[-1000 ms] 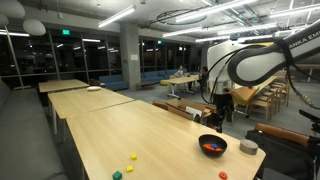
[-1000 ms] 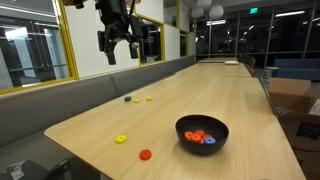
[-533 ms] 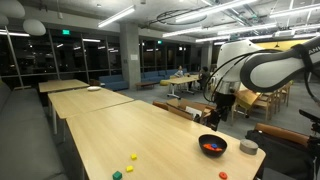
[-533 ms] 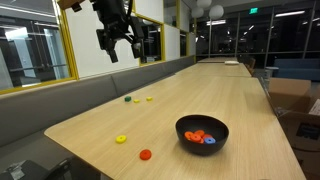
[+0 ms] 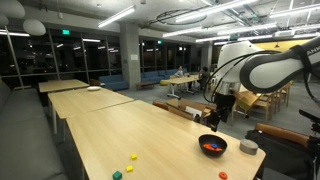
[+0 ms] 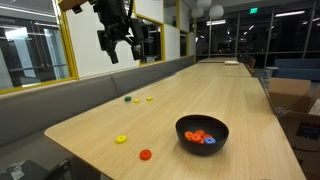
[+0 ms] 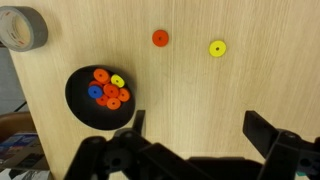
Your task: Put some of the rings in the black bowl
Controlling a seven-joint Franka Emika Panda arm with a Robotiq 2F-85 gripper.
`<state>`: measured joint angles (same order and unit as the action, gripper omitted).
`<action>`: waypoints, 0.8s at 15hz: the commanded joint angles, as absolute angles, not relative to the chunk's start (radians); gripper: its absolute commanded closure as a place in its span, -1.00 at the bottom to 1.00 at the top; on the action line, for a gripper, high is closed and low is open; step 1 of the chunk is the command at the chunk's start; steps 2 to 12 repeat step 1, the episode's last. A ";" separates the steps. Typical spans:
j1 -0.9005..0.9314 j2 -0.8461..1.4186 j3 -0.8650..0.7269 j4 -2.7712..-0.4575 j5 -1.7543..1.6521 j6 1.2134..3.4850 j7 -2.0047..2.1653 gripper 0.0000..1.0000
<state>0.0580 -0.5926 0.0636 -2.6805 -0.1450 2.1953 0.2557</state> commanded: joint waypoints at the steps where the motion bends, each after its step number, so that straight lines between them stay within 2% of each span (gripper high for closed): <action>1: 0.036 -0.594 0.085 -2.679 -0.129 2.194 0.243 -1.00; 12: 0.036 -0.594 0.085 -2.679 -0.129 2.194 0.243 -1.00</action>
